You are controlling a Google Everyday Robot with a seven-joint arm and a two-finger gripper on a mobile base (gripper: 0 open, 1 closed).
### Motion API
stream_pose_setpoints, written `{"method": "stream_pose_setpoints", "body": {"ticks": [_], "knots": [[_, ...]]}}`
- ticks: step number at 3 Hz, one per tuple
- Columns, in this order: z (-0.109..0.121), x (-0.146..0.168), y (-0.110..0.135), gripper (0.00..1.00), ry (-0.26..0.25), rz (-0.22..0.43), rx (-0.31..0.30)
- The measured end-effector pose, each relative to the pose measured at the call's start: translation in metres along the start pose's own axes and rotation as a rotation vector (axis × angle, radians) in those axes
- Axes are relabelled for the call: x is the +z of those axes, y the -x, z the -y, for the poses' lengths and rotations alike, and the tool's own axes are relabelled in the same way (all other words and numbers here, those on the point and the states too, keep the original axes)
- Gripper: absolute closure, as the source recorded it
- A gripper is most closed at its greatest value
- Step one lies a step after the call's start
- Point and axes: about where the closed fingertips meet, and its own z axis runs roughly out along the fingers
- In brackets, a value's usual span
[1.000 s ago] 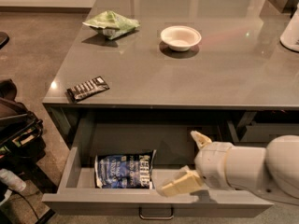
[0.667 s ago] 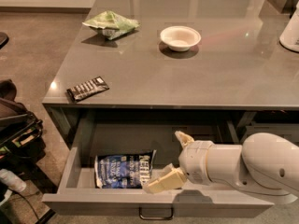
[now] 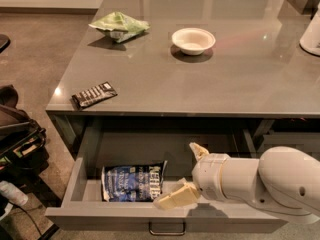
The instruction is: Pick blue chip bag from top drawer and place on counter
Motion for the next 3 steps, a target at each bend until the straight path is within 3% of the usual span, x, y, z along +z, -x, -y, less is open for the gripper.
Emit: {"method": "stream_pose_setpoints", "body": {"ticks": [1, 2, 3], "knots": [[0.01, 0.017, 0.006, 0.0, -0.035, 0.03, -0.026], [0.029, 0.053, 0.019, 0.0, -0.024, 0.098, -0.07], [0.027, 0.051, 0.019, 0.0, -0.025, 0.094, -0.072]]}}
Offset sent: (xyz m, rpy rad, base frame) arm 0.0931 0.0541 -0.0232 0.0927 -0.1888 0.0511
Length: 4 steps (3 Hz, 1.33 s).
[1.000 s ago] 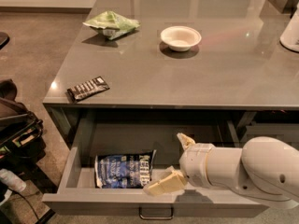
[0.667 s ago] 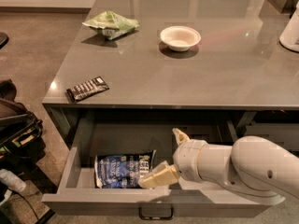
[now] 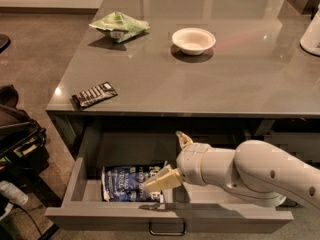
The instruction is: Pick blue chip bag from top drawer and place on counter
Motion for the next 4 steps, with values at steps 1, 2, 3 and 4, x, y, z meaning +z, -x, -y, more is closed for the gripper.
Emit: {"method": "stream_pose_setpoints", "body": {"ticks": [1, 2, 3, 4], "knots": [[0.013, 0.037, 0.0, 0.0, -0.02, 0.041, -0.017], [0.013, 0.038, -0.002, 0.0, -0.021, 0.041, -0.014], [0.005, 0.039, -0.011, 0.0, -0.011, 0.013, -0.011], [-0.004, 0.043, -0.024, 0.0, -0.027, 0.003, -0.006]]}}
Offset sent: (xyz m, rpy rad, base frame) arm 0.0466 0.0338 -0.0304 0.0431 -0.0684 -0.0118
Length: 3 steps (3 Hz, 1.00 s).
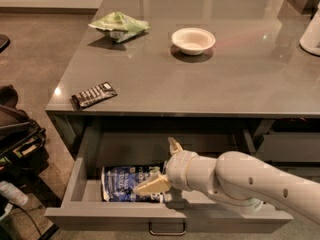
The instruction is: Pick blue chip bag from top drawer and place on counter
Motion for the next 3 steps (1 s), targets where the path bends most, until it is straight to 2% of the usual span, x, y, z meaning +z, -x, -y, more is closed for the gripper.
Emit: {"method": "stream_pose_setpoints", "body": {"ticks": [2, 3], "knots": [[-0.004, 0.015, -0.01, 0.0, -0.03, 0.013, -0.051], [-0.008, 0.04, -0.006, 0.0, 0.049, -0.044, -0.097]]}}
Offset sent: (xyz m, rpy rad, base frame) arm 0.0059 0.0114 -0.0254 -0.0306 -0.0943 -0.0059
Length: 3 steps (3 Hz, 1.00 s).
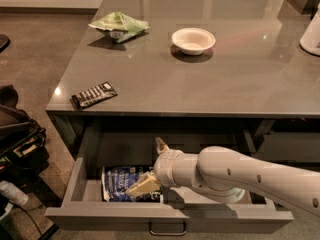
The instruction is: Pick blue chip bag from top drawer and place on counter
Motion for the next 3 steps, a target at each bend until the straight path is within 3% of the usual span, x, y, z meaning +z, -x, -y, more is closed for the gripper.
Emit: {"method": "stream_pose_setpoints", "body": {"ticks": [1, 3], "knots": [[-0.001, 0.0, 0.0, 0.0, 0.0, 0.0, 0.001], [-0.02, 0.011, -0.008, 0.0, 0.0, -0.059, -0.023]]}}
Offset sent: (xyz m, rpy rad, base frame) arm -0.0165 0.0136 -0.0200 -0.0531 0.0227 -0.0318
